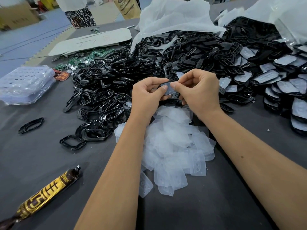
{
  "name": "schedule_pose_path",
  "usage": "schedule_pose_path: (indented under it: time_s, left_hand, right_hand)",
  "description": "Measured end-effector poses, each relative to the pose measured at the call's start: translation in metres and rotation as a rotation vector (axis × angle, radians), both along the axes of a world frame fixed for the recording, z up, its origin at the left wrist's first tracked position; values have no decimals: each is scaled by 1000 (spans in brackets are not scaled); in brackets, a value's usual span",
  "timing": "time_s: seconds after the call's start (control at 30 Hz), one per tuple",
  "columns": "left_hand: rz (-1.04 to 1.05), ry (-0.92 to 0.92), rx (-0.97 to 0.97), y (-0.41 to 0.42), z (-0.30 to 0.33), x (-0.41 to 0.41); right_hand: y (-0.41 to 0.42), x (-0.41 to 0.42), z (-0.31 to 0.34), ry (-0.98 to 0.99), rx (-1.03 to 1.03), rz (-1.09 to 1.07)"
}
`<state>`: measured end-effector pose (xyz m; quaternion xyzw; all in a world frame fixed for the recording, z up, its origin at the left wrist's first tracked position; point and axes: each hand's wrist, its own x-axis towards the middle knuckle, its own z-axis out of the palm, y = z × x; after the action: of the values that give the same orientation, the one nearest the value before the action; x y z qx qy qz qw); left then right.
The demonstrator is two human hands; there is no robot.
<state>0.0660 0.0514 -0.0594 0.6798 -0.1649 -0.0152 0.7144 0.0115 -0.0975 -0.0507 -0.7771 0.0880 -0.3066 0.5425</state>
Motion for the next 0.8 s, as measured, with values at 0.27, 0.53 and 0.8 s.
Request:
schedule_pose_path:
  time_s: [0.27,0.53,0.8]
  left_hand:
    - [-18,15,-31,1,2,-2]
    - [-28,21,-69,1,2,-1]
    - [-78,24,-71,2,6,-6]
  right_hand:
    - [0,2,0,-15,-46,-38]
    - [-7,4,-3,59,168,179]
    - [-9,4,0,47,316,291]
